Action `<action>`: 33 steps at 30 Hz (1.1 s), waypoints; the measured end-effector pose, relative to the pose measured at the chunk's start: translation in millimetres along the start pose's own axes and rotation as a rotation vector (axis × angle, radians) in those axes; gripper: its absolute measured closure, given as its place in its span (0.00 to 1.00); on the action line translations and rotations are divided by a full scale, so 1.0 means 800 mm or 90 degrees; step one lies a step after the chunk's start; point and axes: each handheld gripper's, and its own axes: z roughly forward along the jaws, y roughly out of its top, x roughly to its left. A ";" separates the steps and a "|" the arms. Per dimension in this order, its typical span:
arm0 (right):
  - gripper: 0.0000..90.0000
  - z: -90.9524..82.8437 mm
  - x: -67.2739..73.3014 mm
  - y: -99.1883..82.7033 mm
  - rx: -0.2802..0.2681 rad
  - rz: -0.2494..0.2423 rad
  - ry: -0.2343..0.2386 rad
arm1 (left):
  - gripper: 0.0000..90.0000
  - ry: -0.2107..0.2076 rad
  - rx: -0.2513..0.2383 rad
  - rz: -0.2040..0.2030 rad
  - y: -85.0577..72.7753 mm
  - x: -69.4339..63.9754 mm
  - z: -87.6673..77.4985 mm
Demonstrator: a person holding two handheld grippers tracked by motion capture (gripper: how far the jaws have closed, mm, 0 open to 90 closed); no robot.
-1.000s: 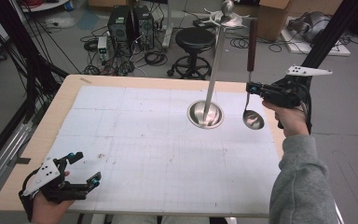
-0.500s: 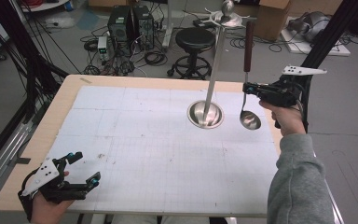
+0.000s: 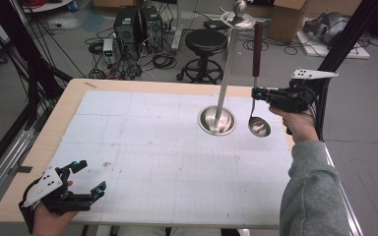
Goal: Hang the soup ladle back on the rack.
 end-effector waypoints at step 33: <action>0.94 0.019 0.013 0.003 0.012 -0.035 -0.057 | 0.03 0.000 0.002 -0.001 0.000 0.000 0.000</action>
